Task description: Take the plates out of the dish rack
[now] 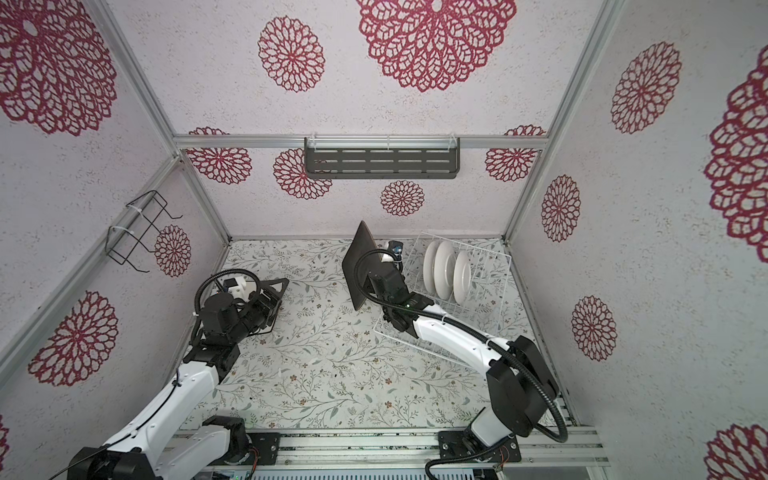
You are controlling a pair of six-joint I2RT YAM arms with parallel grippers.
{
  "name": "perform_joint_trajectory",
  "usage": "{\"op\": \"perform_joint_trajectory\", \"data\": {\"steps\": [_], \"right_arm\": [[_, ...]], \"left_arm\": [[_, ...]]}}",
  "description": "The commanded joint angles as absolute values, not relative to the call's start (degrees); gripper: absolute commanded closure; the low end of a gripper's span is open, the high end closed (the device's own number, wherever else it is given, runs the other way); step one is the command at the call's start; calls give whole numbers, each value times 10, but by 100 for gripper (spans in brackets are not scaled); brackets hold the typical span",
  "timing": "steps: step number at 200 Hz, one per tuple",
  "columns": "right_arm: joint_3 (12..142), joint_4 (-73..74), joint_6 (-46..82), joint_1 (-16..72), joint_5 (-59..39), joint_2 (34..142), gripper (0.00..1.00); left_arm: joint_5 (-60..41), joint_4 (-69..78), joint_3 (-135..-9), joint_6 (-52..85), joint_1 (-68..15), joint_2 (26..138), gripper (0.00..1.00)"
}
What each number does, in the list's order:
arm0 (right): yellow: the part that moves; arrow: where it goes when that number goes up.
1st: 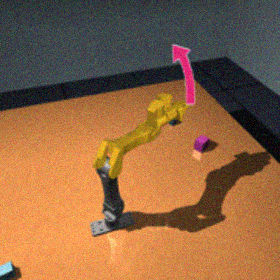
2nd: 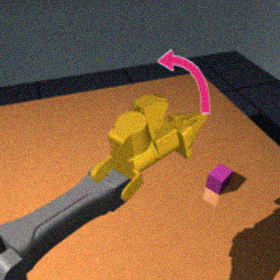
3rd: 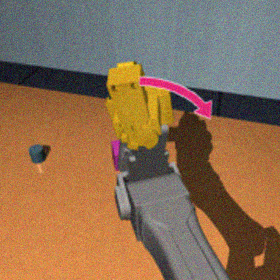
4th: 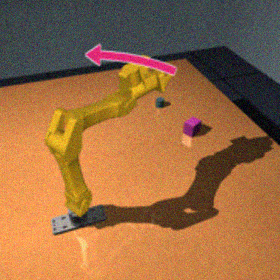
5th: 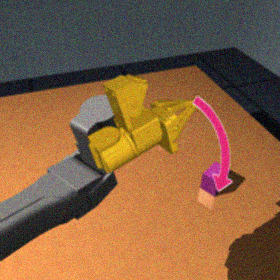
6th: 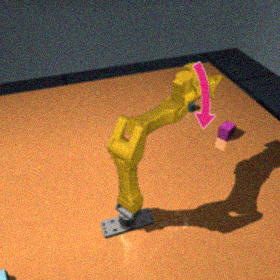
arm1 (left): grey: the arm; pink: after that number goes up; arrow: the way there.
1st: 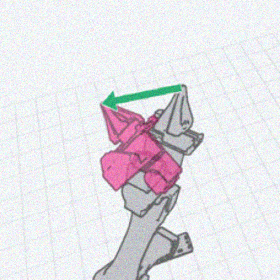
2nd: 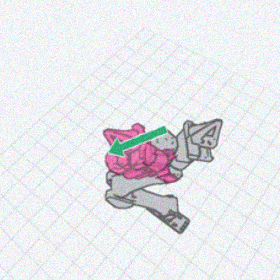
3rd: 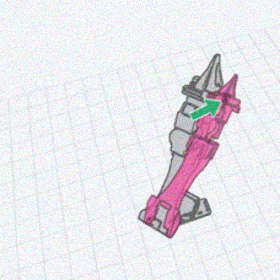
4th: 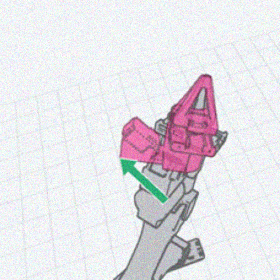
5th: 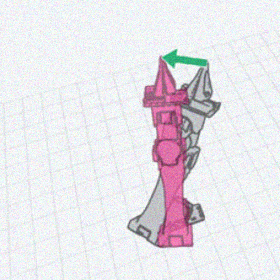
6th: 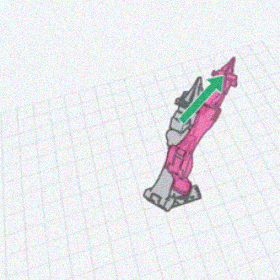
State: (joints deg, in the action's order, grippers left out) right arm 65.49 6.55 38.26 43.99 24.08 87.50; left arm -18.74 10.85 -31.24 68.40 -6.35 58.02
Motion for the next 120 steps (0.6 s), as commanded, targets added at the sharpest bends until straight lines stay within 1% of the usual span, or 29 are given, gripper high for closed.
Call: {"op": "perform_joint_trajectory", "data": {"steps": [1, 62, 96, 120], "right_arm": [[672, 221, 444, 436, 194, 807, 100], [603, 290, 551, 427, 129, 774, 100], [580, 318, 588, 427, 93, 768, 100], [550, 388, 605, 427, 60, 769, 100]], "left_arm": [[-200, 151, -321, 690, -73, 593, 3], [-204, 245, -290, 696, -80, 633, 3], [-241, 267, -301, 689, -84, 661, 3], [-257, 284, -305, 683, -91, 677, 2]]}}
